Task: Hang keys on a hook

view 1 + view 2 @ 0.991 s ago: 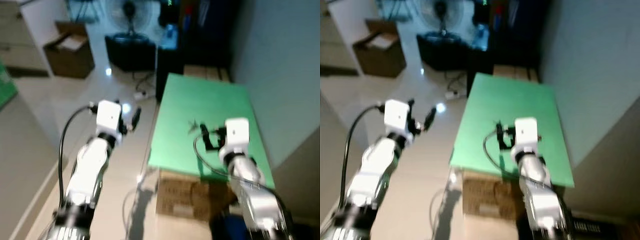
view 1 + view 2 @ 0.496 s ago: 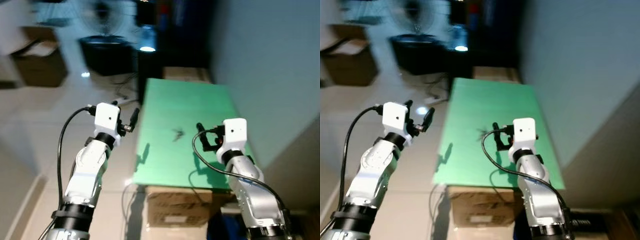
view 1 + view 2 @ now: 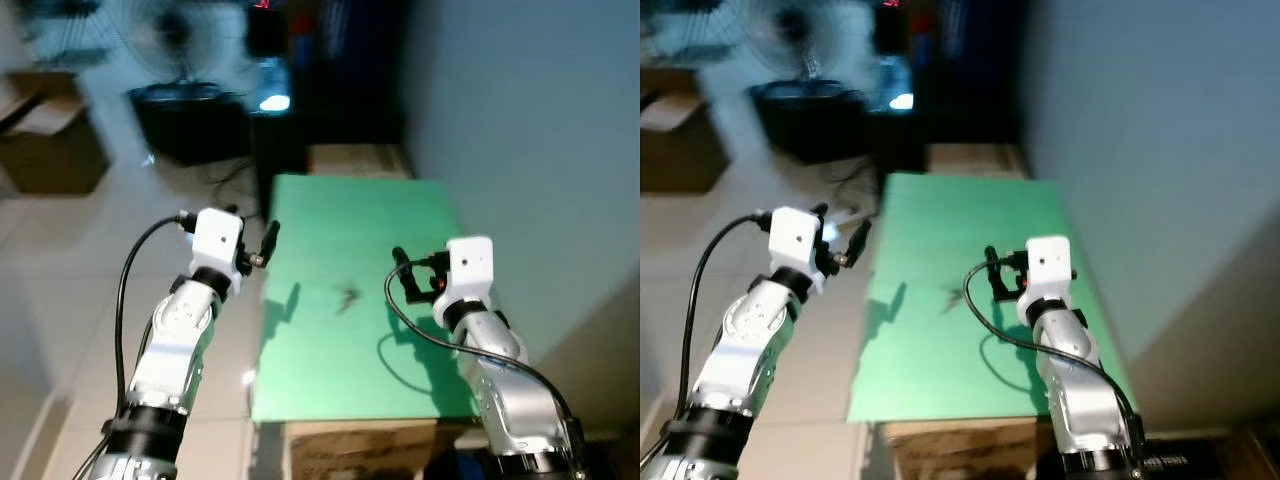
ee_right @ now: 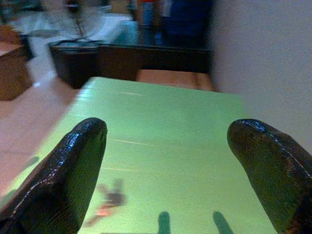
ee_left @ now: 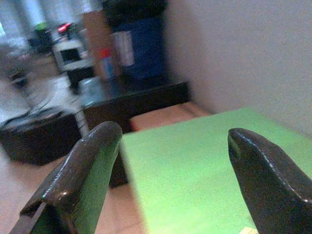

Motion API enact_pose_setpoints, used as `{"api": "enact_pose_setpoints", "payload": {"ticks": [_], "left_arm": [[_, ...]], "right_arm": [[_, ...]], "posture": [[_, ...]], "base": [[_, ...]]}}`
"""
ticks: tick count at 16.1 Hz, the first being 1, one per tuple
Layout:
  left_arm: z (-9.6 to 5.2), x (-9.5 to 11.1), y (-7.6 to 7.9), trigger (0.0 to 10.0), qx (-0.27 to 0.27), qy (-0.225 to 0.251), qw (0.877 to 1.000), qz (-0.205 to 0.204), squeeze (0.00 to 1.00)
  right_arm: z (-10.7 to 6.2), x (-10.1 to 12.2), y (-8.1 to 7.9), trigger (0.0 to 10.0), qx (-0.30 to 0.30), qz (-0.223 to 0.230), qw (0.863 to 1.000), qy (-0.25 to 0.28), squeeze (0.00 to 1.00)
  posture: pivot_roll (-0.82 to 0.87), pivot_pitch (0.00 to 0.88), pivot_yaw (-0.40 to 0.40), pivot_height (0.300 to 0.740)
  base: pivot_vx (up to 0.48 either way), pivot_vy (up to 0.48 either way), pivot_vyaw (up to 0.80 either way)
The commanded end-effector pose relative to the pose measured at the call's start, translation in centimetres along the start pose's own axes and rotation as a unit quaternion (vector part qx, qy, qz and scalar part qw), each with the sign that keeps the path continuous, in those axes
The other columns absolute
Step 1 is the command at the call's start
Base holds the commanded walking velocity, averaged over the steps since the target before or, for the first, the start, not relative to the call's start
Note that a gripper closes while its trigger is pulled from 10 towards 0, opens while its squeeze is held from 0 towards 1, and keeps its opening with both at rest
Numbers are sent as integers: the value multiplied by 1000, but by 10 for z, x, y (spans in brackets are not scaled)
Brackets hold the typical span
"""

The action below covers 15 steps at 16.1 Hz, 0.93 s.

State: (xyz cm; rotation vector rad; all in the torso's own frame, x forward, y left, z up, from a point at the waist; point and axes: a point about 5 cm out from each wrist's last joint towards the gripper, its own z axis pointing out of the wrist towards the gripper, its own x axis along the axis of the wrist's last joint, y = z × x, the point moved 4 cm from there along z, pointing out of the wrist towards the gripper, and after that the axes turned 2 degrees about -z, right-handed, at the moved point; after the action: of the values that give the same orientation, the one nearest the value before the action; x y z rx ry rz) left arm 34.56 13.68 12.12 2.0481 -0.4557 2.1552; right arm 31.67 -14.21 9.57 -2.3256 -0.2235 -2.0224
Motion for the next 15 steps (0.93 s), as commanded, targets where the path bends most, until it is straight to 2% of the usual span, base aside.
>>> {"api": "enact_pose_setpoints", "payload": {"ticks": [1,5,7,10,11,12,15], "left_arm": [[4,5,10,10000,-18,7,1000,2,0],[4,4,8,10000,-14,4,1000,3,0],[0,1,-2,10000,6,-11,1000,6,0],[-4,-1,-4,10000,6,-25,999,29,0],[-6,-1,-2,10000,0,-28,999,36,0],[-9,-1,2,10000,-12,-35,998,41,0],[-13,-1,12,10000,-46,-47,996,54,0]], "right_arm": [[-1,0,8,10000,-9,-5,1000,-4,0],[-1,-8,0,10000,29,-7,999,-29,0],[5,-18,-14,10000,93,-21,993,-67,0],[11,-31,-29,10000,156,-40,981,-110,0],[17,-36,-34,10000,171,-39,977,-123,1000],[27,-44,-36,10000,183,-41,971,-146,1000],[44,-48,-29,10000,180,-48,968,-168,1000]], "posture": [[-100,0,-11,740],[-95,0,-11,740],[-72,0,-19,740],[-59,0,-25,740],[-44,33,-25,740],[-33,65,-18,740],[-19,125,12,740]], "base": [[364,0,0],[348,0,0],[0,0,0],[0,0,0],[0,0,0],[0,0,0],[0,0,0]]}}
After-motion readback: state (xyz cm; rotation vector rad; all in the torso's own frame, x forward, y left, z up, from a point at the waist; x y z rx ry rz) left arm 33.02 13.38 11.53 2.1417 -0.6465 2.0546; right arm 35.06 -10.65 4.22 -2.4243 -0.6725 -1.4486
